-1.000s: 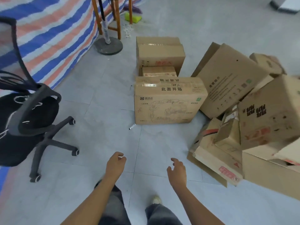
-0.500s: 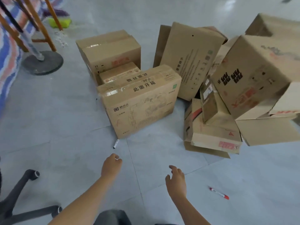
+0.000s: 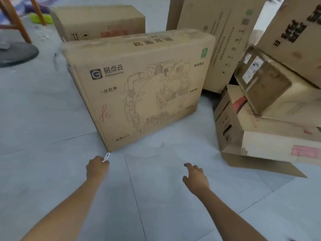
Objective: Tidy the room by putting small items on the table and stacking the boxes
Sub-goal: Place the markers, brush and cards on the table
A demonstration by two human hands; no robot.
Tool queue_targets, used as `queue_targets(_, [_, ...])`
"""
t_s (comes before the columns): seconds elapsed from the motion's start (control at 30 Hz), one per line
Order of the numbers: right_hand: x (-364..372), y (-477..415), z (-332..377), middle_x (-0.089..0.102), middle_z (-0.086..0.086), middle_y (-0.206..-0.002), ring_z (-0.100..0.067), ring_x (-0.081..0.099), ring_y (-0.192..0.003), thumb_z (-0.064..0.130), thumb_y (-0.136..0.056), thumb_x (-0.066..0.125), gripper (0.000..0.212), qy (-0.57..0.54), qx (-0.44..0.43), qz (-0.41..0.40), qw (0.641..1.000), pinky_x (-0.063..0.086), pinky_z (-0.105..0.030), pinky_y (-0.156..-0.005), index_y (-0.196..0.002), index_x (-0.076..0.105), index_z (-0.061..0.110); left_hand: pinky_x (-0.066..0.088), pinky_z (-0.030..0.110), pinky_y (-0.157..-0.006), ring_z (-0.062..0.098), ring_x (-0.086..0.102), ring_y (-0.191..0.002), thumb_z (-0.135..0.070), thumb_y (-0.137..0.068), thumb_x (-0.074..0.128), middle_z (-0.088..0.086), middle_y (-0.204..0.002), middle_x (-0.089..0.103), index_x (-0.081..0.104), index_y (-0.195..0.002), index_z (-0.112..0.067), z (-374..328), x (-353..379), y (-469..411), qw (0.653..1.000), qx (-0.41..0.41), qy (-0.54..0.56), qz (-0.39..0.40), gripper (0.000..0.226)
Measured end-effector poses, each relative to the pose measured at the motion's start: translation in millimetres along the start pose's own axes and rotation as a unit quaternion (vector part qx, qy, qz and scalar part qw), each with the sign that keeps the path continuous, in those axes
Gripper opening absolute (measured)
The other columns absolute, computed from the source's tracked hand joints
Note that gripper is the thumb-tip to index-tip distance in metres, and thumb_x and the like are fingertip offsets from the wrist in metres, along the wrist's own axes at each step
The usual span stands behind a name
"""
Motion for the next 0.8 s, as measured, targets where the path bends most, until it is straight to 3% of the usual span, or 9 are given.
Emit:
queue_targets(0.17, [37.7, -31.1, -26.4, 0.038, -0.007, -0.139, -0.025, 0.035, -0.128, 0.018, -0.096, 0.038, 0.052, 0.135, -0.032, 0.015, 0.99, 0.035, -0.033, -0.099, -0.145, 0.023, 0.024, 0.041, 0.039, -0.088, 0.041, 0.044, -0.117, -0.012, -0.092, 0.049, 0.028, -0.123, 0.048, 0.053, -0.121, 0.005, 18.4, 34.7, -58.9, 0.986, 0.08, -0.144, 0.007, 0.034])
queue_targets(0.33, [70.5, -32.8, -54.7, 0.04, -0.006, -0.134, -0.024, 0.037, -0.125, 0.016, -0.096, 0.036, 0.05, 0.2, -0.049, 0.03, 0.978, 0.034, -0.033, -0.097, -0.143, 0.025, 0.024, 0.04, 0.04, -0.087, 0.042, 0.045, -0.114, -0.018, -0.092, 0.052, 0.029, -0.12, 0.048, 0.05, -0.115, 0.009, 33.7, 58.9, -92.9, 0.982, 0.063, -0.175, 0.015, 0.035])
queue_targets(0.53, [91.7, -21.5, -97.7, 0.043, -0.002, -0.134, -0.019, 0.039, -0.125, 0.025, -0.097, 0.039, 0.05, 0.073, 0.038, 0.033, 0.996, 0.038, -0.028, -0.097, -0.144, 0.023, 0.028, 0.044, 0.039, -0.077, 0.043, 0.059, -0.093, -0.004, -0.086, 0.055, 0.031, -0.098, 0.062, 0.062, -0.092, 0.01, 58.2, 83.0, -104.4, 0.991, 0.04, -0.125, -0.019, 0.017])
queue_targets(0.7, [84.8, -2.2, -150.4, 0.046, -0.004, -0.131, -0.019, 0.043, -0.123, 0.025, -0.095, 0.045, 0.051, 0.006, 0.111, 0.019, 0.994, 0.042, -0.03, -0.094, -0.143, 0.029, 0.024, 0.046, 0.045, -0.08, 0.045, 0.054, -0.1, -0.003, -0.087, 0.053, 0.031, -0.106, 0.053, 0.06, -0.107, 0.007, 50.2, 103.1, -52.3, 0.987, 0.016, -0.159, -0.034, 0.023])
queue_targets(0.8, [82.7, 12.7, -185.7, 0.053, -0.009, -0.117, -0.021, 0.051, -0.097, 0.018, -0.093, 0.049, 0.048, -0.118, 0.198, -0.023, 0.973, 0.043, -0.027, -0.079, -0.139, 0.037, 0.017, 0.047, 0.039, -0.076, 0.041, 0.055, -0.098, -0.008, -0.087, 0.054, 0.024, -0.103, 0.054, 0.062, -0.11, -0.001, 42.7, 122.3, -8.2, 0.975, 0.016, -0.222, -0.021, 0.025])
Point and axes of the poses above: each hand's wrist, its own y-axis away from the middle knuckle, its own x-axis out of the palm, z = x × y, the point moved 2 cm from there along -y, towards the middle knuckle
